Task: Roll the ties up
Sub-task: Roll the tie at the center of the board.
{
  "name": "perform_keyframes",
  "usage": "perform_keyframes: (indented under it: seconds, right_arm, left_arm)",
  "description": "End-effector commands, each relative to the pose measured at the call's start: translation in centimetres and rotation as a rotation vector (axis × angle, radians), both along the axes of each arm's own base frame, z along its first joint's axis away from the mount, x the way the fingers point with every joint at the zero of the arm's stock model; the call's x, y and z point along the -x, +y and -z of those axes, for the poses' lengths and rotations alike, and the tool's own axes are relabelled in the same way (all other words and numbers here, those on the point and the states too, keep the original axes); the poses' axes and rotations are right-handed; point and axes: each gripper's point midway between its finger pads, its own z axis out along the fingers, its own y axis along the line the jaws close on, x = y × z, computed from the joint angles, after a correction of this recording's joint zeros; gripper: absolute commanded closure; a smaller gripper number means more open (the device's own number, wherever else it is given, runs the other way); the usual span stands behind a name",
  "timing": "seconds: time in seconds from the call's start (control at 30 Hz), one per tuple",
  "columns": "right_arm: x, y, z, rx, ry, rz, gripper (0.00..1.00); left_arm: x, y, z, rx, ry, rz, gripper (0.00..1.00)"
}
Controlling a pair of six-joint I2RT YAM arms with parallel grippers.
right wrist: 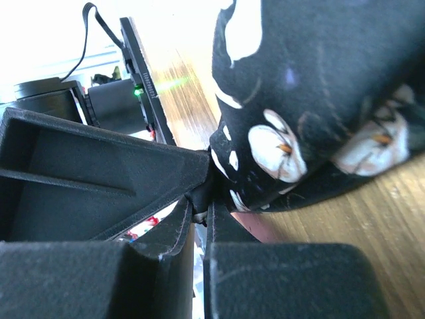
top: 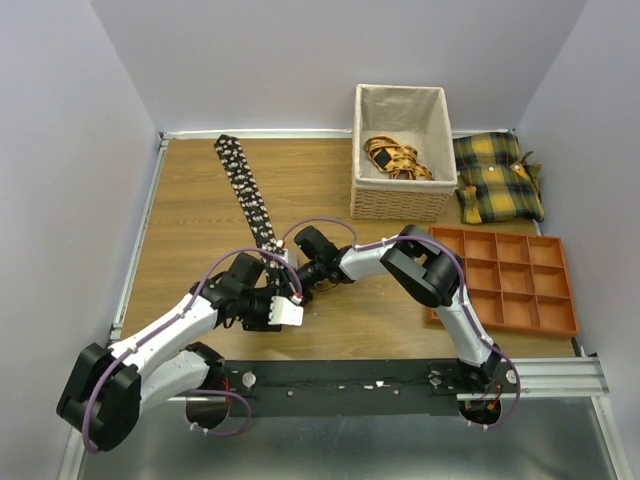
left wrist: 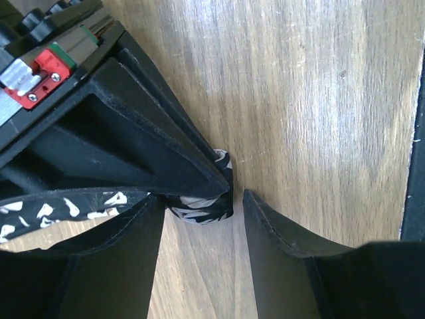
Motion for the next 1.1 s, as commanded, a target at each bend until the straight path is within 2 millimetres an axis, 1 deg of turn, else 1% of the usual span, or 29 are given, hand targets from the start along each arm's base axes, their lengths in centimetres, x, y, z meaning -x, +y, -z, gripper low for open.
perform_keyframes:
  seconds: [0.0, 0.07, 0.13, 0.2, 0.23, 0.33, 0.37, 0.4, 0.47, 0.5, 0.53, 0.57, 0.63, 0.77, 0.83, 0.87, 0.93, 0.97, 1.0, 1.07]
  right_arm:
    - [-0.3, -1.0, 2.6, 0.057, 0.027, 0.039, 0.91]
    - [-0.4, -1.0, 2.5, 0.056, 0.023, 0.039, 0.91]
    - [-0.4, -1.1, 2.5, 0.058, 0.015, 0.043, 0.9]
    - [-0.5, -1.0, 2.2, 0.052, 0.003, 0.045, 0.88]
    - [-0.6, -1.0, 2.1, 0.051, -0.003, 0.046, 0.87]
    - [-1.1, -0.9, 1.7, 0.049, -0.016, 0.061, 0.85]
    - [-1.1, -0.9, 1.6, 0.046, -0.017, 0.063, 0.83]
    - [-1.1, -1.0, 1.4, 0.044, -0.018, 0.064, 0.82]
    - [-1.3, -1.2, 1.3, 0.048, -0.017, 0.076, 0.76]
    - [-1.1, -1.5, 1.4, 0.055, -0.015, 0.077, 0.75]
    - [-1.6, -1.5, 1.0, 0.053, -0.038, 0.089, 0.72]
    - [-1.6, -1.5, 0.9, 0.058, -0.047, 0.089, 0.69]
    - [-1.9, -1.7, 0.4, 0.069, -0.075, 0.089, 0.68]
    - [-2.0, -1.9, -0.4, 0.079, -0.109, 0.079, 0.66]
    - [-1.9, -2.3, -0.1, 0.098, -0.122, 0.072, 0.66]
    - [-1.8, -2.5, -0.5, 0.094, -0.127, 0.07, 0.65]
    - [-2.0, -2.8, -0.7, 0.097, -0.149, 0.067, 0.64]
    - [-2.2, -2.8, -1.0, 0.093, -0.17, 0.068, 0.63]
    - [-1.9, -3.2, -1.4, 0.116, -0.172, 0.063, 0.63]
    - [-2.3, -3.6, -1.7, 0.12, -0.225, 0.063, 0.63]
  left_arm:
    - [0.5, -0.9, 0.2, -0.003, 0.081, 0.05, 0.4]
    - [-0.1, -1.1, -0.1, -0.009, 0.093, 0.028, 0.43]
    - [0.0, -1.0, 0.2, -0.022, 0.098, 0.036, 0.46]
    - [0.3, -0.8, 0.4, -0.027, 0.09, 0.064, 0.46]
    - [0.4, -0.8, 0.5, -0.026, 0.091, 0.066, 0.49]
    - [0.5, -0.9, 0.4, -0.025, 0.112, 0.068, 0.52]
    - [0.5, -0.8, 0.4, -0.034, 0.116, 0.069, 0.55]
    - [0.6, -0.6, 0.6, -0.048, 0.117, 0.073, 0.57]
    - [0.9, 0.1, 1.2, -0.077, 0.116, 0.081, 0.6]
    - [0.9, 0.2, 1.2, -0.078, 0.109, 0.089, 0.61]
    - [0.9, 0.2, 1.2, -0.079, 0.105, 0.091, 0.63]
    - [1.1, 0.1, 1.1, -0.071, 0.111, 0.094, 0.64]
    - [1.2, 0.0, 1.1, -0.069, 0.122, 0.095, 0.67]
    - [1.2, 0.1, 1.1, -0.071, 0.118, 0.1, 0.67]
    - [1.2, 0.1, 1.1, -0.072, 0.118, 0.098, 0.67]
    - [1.2, 0.1, 1.1, -0.071, 0.12, 0.093, 0.67]
    - [1.3, 0.0, 1.0, -0.068, 0.129, 0.087, 0.67]
    - [1.4, -0.1, 0.9, -0.063, 0.14, 0.078, 0.67]
    - [1.4, -0.2, 0.8, -0.058, 0.151, 0.069, 0.67]
    - [1.9, -0.5, 0.4, -0.047, 0.199, 0.058, 0.67]
